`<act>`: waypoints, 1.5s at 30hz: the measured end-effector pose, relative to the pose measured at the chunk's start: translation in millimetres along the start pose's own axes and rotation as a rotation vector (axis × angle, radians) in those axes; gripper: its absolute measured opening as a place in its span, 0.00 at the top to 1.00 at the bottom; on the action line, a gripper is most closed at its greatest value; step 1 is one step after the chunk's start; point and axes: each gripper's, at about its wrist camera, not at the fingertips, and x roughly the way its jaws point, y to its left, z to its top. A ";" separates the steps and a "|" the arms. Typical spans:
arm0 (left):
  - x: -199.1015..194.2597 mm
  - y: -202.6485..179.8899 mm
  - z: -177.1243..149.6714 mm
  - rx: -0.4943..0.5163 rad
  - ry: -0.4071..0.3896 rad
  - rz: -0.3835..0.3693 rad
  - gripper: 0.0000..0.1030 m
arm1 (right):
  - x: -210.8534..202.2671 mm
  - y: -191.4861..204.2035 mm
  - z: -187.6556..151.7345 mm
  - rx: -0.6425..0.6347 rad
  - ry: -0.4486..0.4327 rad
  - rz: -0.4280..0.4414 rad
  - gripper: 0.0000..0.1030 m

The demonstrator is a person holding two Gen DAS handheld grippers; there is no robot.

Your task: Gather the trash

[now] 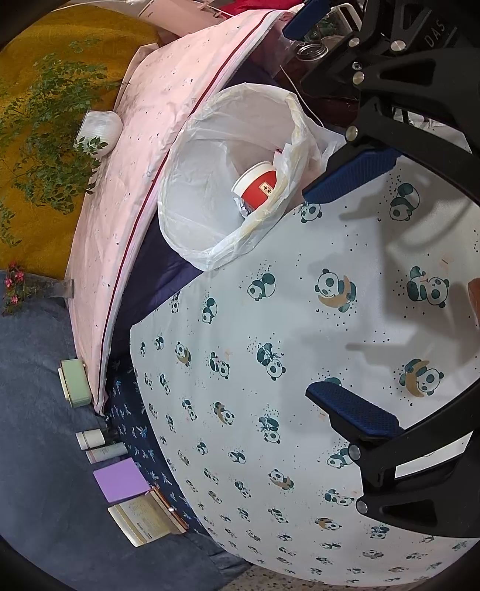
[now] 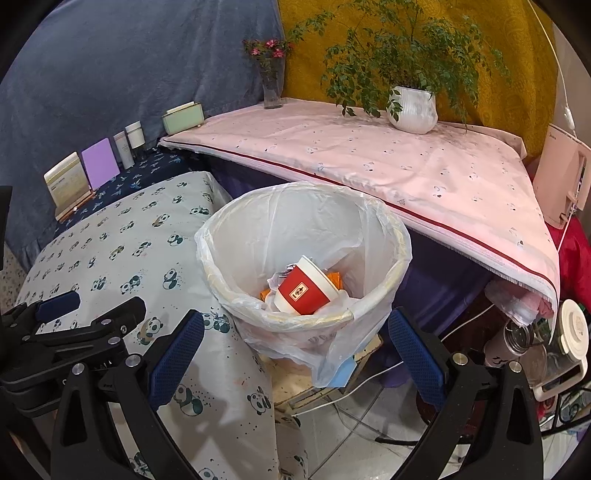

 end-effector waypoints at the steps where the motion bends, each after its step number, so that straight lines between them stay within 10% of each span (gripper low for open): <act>1: 0.5 -0.5 0.0 0.001 0.001 0.002 0.10 | 0.9 -1.2 0.0 0.002 0.002 -0.001 0.07; 45: 6.9 -8.7 1.9 0.012 0.003 0.020 0.10 | 13.9 -12.5 -3.3 0.028 0.034 -0.011 0.07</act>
